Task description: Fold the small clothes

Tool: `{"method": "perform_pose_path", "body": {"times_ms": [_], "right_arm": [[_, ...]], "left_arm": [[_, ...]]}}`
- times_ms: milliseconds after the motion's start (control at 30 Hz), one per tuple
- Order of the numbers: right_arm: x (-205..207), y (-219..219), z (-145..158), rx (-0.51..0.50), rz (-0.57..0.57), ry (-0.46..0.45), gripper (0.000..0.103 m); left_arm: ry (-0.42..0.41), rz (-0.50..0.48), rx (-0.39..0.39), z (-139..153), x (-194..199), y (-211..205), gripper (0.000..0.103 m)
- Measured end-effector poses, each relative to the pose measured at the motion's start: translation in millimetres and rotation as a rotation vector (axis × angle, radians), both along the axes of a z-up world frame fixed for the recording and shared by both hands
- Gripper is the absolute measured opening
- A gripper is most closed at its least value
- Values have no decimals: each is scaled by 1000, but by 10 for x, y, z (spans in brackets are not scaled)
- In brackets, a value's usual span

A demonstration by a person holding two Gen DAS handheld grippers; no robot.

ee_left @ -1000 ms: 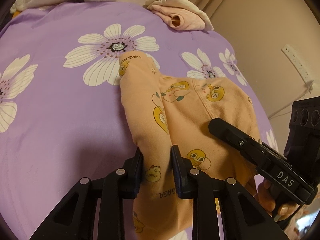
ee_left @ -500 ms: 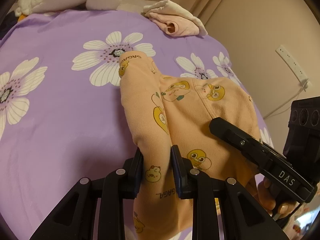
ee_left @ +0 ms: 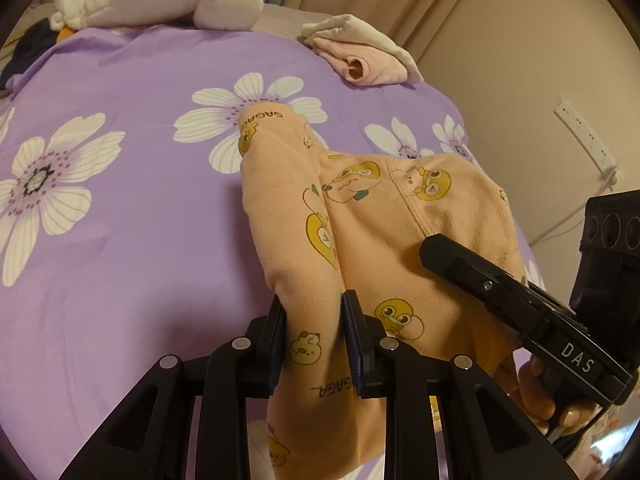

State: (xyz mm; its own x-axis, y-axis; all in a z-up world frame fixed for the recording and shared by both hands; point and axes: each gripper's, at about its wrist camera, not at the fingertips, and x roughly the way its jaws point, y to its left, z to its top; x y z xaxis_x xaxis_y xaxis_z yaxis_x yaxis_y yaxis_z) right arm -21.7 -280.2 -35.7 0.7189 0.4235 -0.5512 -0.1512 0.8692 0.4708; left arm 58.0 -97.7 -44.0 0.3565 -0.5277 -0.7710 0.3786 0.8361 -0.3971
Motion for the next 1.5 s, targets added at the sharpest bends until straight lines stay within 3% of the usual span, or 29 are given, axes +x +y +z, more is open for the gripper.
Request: {"method": "perform_pose_path", "body": {"times_ms": [633, 1500], "right_arm": [[259, 390, 122, -17, 70, -17, 18], [693, 722, -60, -43, 125, 20, 19]], "left_arm": [[-19, 79, -9, 45, -22, 233, 25], [31, 137, 20, -150, 231, 452, 25]]}}
